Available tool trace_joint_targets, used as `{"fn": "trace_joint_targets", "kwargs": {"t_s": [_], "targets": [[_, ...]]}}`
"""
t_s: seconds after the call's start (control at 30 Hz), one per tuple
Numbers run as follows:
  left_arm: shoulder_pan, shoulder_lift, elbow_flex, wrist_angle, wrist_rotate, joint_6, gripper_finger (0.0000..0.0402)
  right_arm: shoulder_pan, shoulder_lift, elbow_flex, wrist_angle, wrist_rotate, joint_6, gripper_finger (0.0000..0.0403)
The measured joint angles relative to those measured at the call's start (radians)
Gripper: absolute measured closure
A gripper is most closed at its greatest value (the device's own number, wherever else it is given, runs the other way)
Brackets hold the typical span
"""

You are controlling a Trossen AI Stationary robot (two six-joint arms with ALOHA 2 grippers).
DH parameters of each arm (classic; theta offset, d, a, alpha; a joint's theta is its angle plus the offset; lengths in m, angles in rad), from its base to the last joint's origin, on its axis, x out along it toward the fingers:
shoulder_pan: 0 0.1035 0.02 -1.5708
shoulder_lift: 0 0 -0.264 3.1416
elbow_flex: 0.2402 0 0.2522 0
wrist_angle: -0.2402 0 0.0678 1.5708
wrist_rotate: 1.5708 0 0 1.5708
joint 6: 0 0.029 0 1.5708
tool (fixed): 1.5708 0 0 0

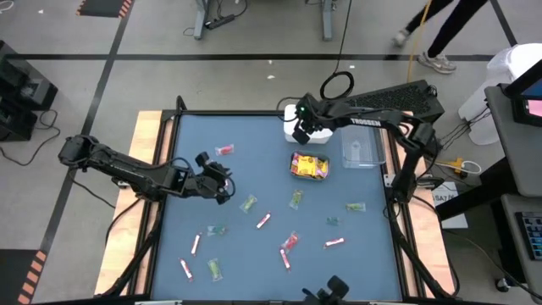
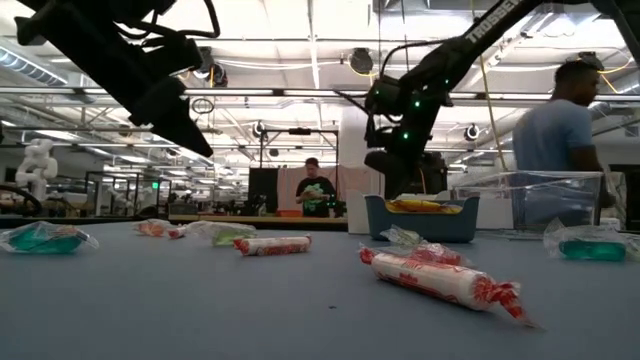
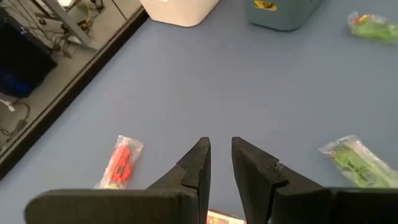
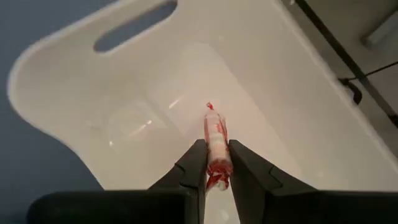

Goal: Sort candy
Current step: Put the center white candy into the white bin, then put the top left white candy into the white bin

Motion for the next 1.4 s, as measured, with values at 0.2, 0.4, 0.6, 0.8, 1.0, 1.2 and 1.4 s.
{"fn": "trace_joint_targets", "kwargs": {"t_s": [0.2, 0.4, 0.6, 0.8, 1.0, 1.2, 1.4], "targets": [[-0.001, 0.000, 0.000, -0.033, 0.007, -0.075, 0.0328, 0.005, 0.033, 0.000, 0.028, 0.010, 0.042, 0.0325], [-0.002, 0.000, 0.000, -0.106, 0.011, -0.132, 0.0328, 0.007, 0.033, 0.000, 0.051, 0.011, 0.053, 0.0274], [-0.002, 0.000, 0.000, -0.135, 0.019, -0.184, 0.0328, 0.027, -0.013, 0.000, -0.030, 0.015, 0.065, 0.0236], [-0.002, 0.000, 0.000, -0.143, 0.021, -0.233, 0.0328, 0.120, -0.162, 0.000, -0.097, 0.017, 0.118, 0.0227], [-0.002, 0.000, 0.000, -0.138, 0.020, -0.261, 0.0328, 0.293, -0.279, 0.000, -0.092, 0.044, 0.161, 0.0231], [-0.002, 0.000, 0.000, -0.139, 0.021, -0.310, 0.0328, 0.500, -0.296, 0.000, -0.098, 0.178, 0.205, 0.0231], [-0.003, 0.040, -0.028, -0.124, 0.037, -0.410, 0.0317, 0.696, -0.292, -0.024, -0.056, 0.276, 0.320, 0.0231]]}}
